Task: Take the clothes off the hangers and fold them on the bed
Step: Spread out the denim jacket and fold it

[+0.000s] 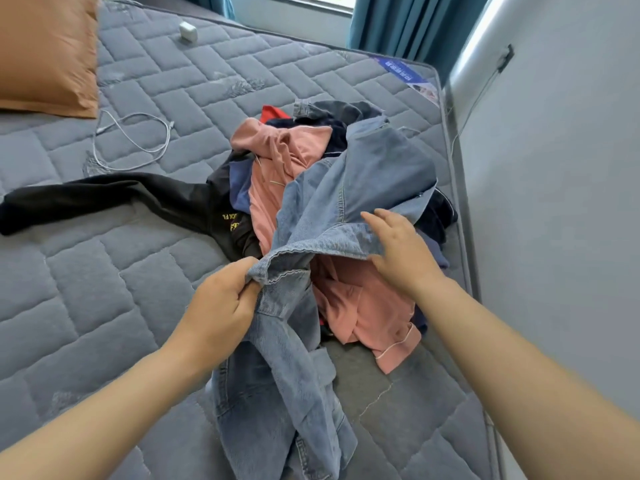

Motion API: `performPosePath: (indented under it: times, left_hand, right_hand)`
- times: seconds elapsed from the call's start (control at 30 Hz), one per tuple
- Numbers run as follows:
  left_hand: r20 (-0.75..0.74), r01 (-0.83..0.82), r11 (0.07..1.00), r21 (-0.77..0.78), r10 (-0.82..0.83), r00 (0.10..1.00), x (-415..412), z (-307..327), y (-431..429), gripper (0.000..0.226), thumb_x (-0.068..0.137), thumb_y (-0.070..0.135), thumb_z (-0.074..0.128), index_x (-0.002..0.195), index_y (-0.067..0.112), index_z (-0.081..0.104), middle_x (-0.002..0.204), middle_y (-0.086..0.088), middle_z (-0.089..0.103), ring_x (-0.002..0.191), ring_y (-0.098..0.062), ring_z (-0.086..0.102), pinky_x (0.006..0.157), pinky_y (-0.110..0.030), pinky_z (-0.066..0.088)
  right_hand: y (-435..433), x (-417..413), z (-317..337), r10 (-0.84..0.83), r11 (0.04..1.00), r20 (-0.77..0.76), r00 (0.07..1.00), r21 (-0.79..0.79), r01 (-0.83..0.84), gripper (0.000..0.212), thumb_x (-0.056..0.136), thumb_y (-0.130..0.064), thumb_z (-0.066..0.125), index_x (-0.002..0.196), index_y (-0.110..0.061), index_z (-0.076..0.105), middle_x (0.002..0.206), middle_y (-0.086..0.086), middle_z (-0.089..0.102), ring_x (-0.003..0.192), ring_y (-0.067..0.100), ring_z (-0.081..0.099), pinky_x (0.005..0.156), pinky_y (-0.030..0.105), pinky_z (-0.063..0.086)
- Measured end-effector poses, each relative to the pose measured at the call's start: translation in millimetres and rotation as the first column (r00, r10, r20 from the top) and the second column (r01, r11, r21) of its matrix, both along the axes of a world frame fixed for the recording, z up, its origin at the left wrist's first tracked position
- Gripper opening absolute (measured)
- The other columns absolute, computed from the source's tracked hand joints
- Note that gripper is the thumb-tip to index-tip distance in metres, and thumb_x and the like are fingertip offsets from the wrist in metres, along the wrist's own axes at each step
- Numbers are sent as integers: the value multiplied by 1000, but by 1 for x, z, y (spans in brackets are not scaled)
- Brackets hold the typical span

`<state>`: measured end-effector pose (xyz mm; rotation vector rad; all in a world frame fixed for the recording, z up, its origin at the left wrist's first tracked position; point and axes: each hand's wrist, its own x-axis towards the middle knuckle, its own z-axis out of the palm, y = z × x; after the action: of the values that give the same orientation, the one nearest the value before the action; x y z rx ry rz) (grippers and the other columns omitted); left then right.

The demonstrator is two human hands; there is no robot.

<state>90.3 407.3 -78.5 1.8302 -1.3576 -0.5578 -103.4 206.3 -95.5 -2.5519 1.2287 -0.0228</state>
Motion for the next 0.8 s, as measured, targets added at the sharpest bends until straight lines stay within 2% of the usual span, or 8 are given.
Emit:
performPosePath:
  times: [0.13, 0.2, 0.27, 0.33, 0.43, 0.57, 0.73, 0.8]
  left_hand:
    - [22, 24, 1000, 12, -24, 999, 6, 4, 9, 21, 93, 18, 42, 74, 10, 48, 64, 5, 48, 63, -7, 45, 59, -21, 33]
    - [26, 27, 999, 22, -28, 999, 8, 5, 14, 23, 96, 13, 44, 74, 11, 48, 65, 6, 49, 63, -8, 46, 59, -22, 34]
    - [23, 36, 999, 31, -37, 999, 7, 8, 19, 26, 97, 9, 46, 72, 13, 47, 64, 7, 48, 60, -6, 44, 56, -18, 32]
    - [23, 21, 999, 25, -22, 1000, 5, 12, 24, 26, 96, 9, 48, 71, 12, 48, 63, 6, 46, 57, -4, 41, 54, -15, 30]
    - [-30, -84, 995, 47, 86, 996, 7, 20, 31, 23, 94, 23, 58, 74, 12, 57, 64, -5, 49, 55, -5, 39, 52, -16, 30]
    - [-81, -151, 985, 77, 157, 984, 10, 47, 35, 26, 90, 28, 61, 81, 3, 61, 71, -17, 57, 63, -21, 48, 56, -27, 32]
    - [-98, -170, 982, -78, 162, 982, 7, 126, 36, 29, 90, 28, 62, 86, -1, 62, 79, -21, 61, 77, -31, 53, 66, -37, 39]
    - [-74, -158, 978, -136, 149, 986, 6, 169, 38, 28, 90, 29, 62, 83, 2, 61, 75, -20, 59, 69, -30, 49, 65, -38, 38]
  right_hand:
    - [-13, 8, -7, 85, 986, -208, 974, -123, -112, 69, 85, -28, 68, 146, -21, 36, 145, 0, 42, 140, 22, 29, 111, 40, 28]
    - [-14, 8, -12, 98, 976, -293, 951, -157, -148, 49, 87, -29, 64, 133, -22, 48, 129, -2, 53, 129, 22, 41, 106, 39, 27]
    - [-11, 5, -13, 83, 971, -300, 950, -192, -145, 25, 90, -25, 57, 114, -19, 56, 112, 1, 57, 113, 24, 50, 103, 36, 27]
    - [-9, -1, -8, 63, 973, -199, 978, -205, -104, 14, 91, -19, 52, 101, -14, 60, 101, 5, 58, 101, 28, 54, 95, 34, 30]
    - [-1, -13, 13, 23, 983, -17, 1000, -182, -26, 17, 93, -12, 51, 101, -6, 65, 97, 11, 60, 94, 33, 55, 85, 35, 34]
    - [13, -31, 74, 41, 972, 101, 994, -233, -17, 18, 95, -11, 51, 104, -4, 66, 96, 14, 61, 92, 36, 57, 85, 41, 40]
    - [41, -55, 175, -19, 964, 291, 957, -247, 94, 15, 97, -11, 51, 100, -3, 63, 95, 13, 59, 92, 33, 54, 82, 40, 41]
    - [58, -63, 217, -43, 960, 346, 937, -245, 135, 14, 98, -12, 49, 94, -4, 59, 92, 11, 56, 91, 30, 52, 81, 39, 40]
